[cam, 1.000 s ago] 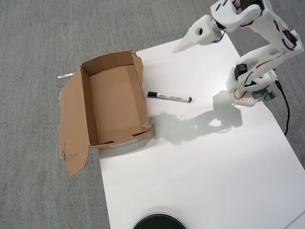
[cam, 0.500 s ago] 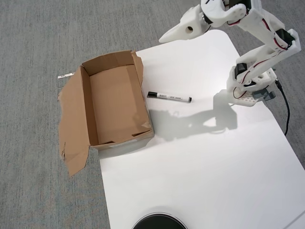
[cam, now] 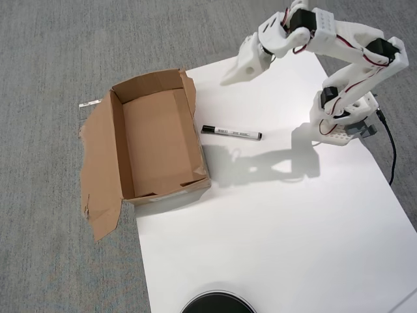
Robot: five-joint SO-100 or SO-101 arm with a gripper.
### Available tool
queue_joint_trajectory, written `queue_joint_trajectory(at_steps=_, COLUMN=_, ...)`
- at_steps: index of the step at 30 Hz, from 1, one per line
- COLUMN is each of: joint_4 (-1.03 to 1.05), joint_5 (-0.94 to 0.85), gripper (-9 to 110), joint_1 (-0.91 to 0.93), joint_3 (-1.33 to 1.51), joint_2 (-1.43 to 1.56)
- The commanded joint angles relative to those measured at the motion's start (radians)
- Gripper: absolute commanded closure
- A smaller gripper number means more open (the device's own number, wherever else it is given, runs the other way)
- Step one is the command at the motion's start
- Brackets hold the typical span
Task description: Grasp a pen and put it in the box.
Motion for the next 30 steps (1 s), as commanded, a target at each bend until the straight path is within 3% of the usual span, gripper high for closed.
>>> queue_joint_trajectory(at_steps=1, joint_4=-0.011, joint_5=-0.005, gripper=100, joint_1=-0.077, joint_3=0.116, joint_2=0.009)
queue_joint_trajectory(at_steps=12, joint_4=-0.009, joint_5=-0.005, gripper=100, joint_1=-0.231, joint_3=0.281, joint_2=-0.002)
queue_joint_trajectory(at_steps=30, joint_4=-0.021, joint_5=0.007, gripper=100, joint_1=-0.219, joint_3=0.354, joint_2=-0.003)
